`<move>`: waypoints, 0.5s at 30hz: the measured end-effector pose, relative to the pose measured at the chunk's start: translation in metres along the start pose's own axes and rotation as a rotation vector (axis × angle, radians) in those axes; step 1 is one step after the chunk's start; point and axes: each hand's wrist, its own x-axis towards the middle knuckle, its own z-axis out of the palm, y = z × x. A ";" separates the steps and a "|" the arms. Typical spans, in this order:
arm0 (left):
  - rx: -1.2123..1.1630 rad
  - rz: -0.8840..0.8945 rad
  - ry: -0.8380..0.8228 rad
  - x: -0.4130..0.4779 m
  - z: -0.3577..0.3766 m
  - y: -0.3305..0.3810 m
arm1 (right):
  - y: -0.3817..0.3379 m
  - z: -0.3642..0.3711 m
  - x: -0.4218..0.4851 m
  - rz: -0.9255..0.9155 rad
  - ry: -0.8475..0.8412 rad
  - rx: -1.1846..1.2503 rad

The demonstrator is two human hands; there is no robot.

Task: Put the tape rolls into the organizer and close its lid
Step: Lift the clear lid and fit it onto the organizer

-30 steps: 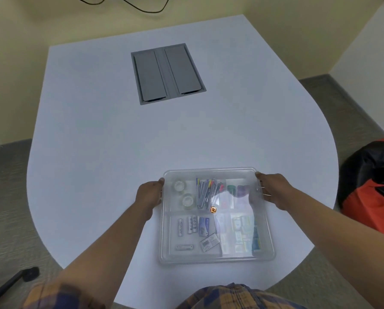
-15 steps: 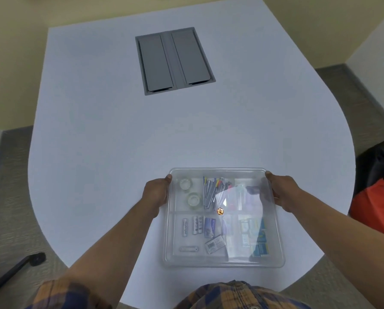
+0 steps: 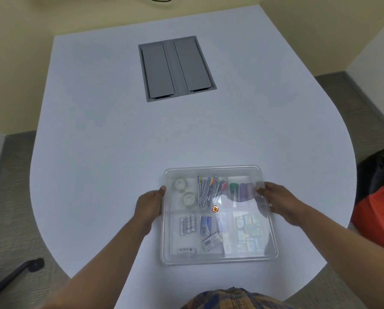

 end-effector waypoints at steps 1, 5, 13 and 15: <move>-0.033 -0.010 -0.036 -0.009 -0.005 -0.011 | 0.009 0.003 -0.007 -0.016 0.022 -0.025; -0.092 -0.035 -0.193 -0.047 -0.020 -0.054 | 0.052 0.007 -0.042 -0.012 0.056 -0.020; -0.176 0.061 -0.416 -0.093 -0.028 -0.100 | 0.107 0.010 -0.094 0.030 -0.009 0.093; -0.196 0.068 -0.414 -0.093 -0.027 -0.102 | 0.110 0.009 -0.098 -0.001 -0.037 0.106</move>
